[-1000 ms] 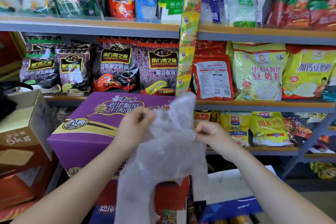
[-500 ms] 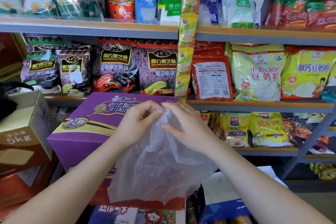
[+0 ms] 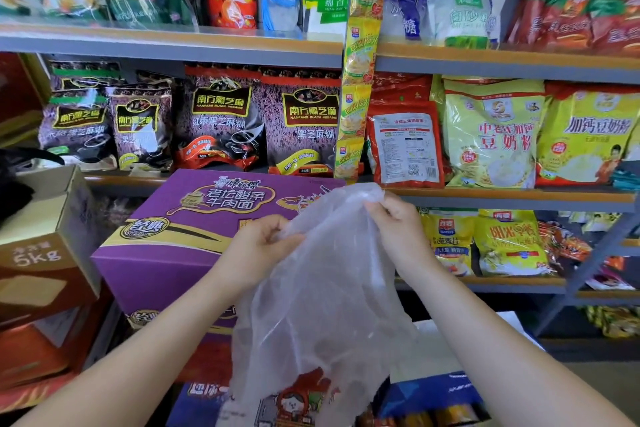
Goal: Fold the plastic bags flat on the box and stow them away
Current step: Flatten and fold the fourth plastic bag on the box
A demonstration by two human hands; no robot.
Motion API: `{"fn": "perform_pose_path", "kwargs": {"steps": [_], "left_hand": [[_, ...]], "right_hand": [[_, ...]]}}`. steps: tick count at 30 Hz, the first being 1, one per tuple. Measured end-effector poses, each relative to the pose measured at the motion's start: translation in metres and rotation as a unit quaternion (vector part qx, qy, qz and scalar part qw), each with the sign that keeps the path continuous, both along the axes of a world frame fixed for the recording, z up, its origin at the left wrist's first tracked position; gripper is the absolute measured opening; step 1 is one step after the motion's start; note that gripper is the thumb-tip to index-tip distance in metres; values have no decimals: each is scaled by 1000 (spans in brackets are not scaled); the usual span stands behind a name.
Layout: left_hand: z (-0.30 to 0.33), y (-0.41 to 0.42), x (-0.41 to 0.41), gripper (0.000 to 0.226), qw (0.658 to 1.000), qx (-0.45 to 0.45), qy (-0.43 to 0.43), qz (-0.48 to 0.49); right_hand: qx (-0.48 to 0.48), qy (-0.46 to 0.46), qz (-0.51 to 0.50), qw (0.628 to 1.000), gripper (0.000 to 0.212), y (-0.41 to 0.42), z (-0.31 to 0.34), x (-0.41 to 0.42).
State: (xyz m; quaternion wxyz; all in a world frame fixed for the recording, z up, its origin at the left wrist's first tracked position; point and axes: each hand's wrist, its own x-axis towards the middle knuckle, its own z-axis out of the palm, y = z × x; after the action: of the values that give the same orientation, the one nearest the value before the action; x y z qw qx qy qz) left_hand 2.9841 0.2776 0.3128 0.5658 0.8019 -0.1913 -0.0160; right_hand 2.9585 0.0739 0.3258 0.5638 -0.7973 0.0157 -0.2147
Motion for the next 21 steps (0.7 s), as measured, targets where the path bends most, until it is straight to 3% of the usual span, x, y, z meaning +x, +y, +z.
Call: {"fn": "perform_pose_path", "kwargs": {"steps": [2, 4, 8, 11, 14, 16, 18, 21], "left_hand": [[-8, 4, 6, 25, 997, 52, -46, 36], [-17, 10, 8, 29, 988, 99, -107, 52], [-40, 25, 15, 52, 967, 183, -175, 11], [-42, 26, 17, 38, 958, 240, -158, -20], [-16, 3, 7, 62, 984, 104, -137, -39], [3, -20, -3, 56, 987, 40, -150, -48], [11, -34, -6, 34, 986, 33, -165, -9], [10, -30, -5, 16, 992, -53, -113, 31]], "right_hand": [[82, 23, 14, 996, 26, -7, 2, -2], [103, 24, 20, 994, 29, -13, 4, -3], [14, 42, 40, 998, 25, -20, 5, -3], [-90, 37, 56, 994, 32, -17, 3, -6], [-166, 14, 54, 985, 39, 2, 4, -7], [-181, 7, 66, 981, 38, 17, 3, -7], [-120, 13, 75, 990, 36, 26, 3, -8], [8, 69, 83, 994, 33, 12, -1, -9]]}}
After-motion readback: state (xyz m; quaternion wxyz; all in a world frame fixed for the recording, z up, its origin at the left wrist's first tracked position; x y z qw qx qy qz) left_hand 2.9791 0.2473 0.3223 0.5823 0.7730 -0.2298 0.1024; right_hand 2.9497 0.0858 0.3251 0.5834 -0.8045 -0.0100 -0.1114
